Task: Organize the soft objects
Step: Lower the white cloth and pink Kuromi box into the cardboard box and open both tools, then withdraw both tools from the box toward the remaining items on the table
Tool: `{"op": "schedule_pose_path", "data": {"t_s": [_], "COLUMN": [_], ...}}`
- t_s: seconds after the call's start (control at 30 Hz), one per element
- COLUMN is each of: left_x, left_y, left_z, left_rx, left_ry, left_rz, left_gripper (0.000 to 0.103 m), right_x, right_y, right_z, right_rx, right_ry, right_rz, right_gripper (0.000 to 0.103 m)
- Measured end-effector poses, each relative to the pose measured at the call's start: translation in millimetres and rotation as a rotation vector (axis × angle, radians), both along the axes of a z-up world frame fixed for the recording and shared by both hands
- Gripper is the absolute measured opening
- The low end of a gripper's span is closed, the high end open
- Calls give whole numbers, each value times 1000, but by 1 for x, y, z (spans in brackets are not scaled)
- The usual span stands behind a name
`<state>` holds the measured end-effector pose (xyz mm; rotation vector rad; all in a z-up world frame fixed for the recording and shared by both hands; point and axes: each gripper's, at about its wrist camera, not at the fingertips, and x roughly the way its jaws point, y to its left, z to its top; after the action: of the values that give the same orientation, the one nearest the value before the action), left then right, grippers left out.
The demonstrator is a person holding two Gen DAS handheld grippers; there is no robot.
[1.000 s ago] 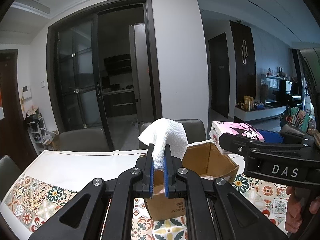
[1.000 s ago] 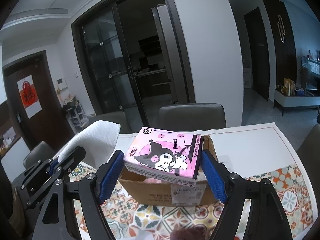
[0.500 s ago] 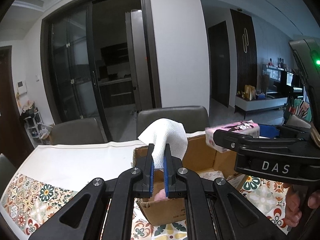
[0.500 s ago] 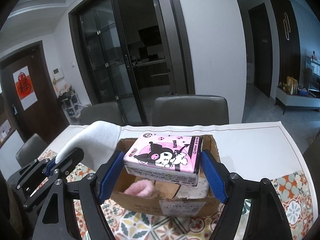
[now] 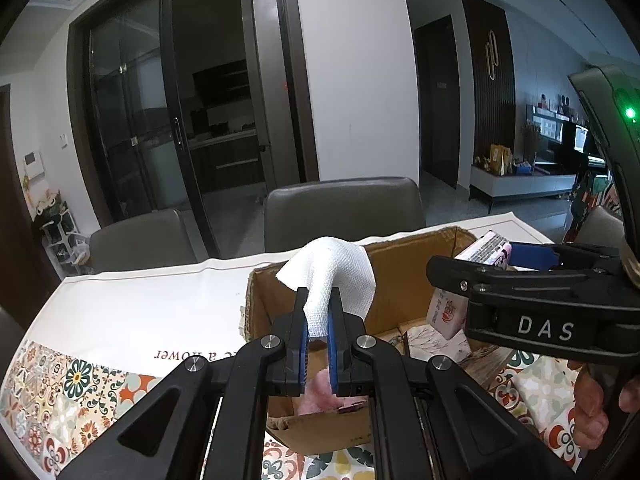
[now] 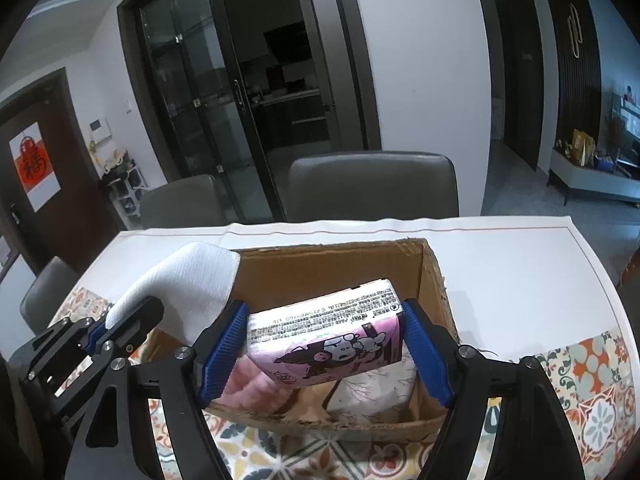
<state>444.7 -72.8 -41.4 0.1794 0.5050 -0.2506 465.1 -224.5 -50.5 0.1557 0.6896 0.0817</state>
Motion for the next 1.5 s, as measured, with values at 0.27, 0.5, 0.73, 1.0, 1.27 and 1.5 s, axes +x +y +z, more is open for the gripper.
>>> {"op": "schedule_pose_path", "data": {"t_s": [0.27,0.5,0.73,1.0,1.27,1.5], "left_x": [6,-1,-20,-46,-75,-97], "left_y": [4,7,14,25,34,42], "left_z": [-2,1,14,33,43,50], "left_rx": [-14,-1,1,-14,-17,-15], "left_ry": [10,-1,-23,-41,-50,-47], "left_rz": [4,13,23,41,46,60], "left_gripper": [45,51,53,54,56,56], "right_x": [10,4,-15,-39,-69,-90], "right_y": [-4,-4,-2,1,8,12], "right_z": [-4,1,18,39,53,58], "right_rx": [10,-19,-42,-61,-79,-89], "right_ry": [26,16,-25,-65,-85,-91], "right_rz": [-11,-42,-64,-81,-77,-64], "right_gripper": [79,81,81,81,81,81]}}
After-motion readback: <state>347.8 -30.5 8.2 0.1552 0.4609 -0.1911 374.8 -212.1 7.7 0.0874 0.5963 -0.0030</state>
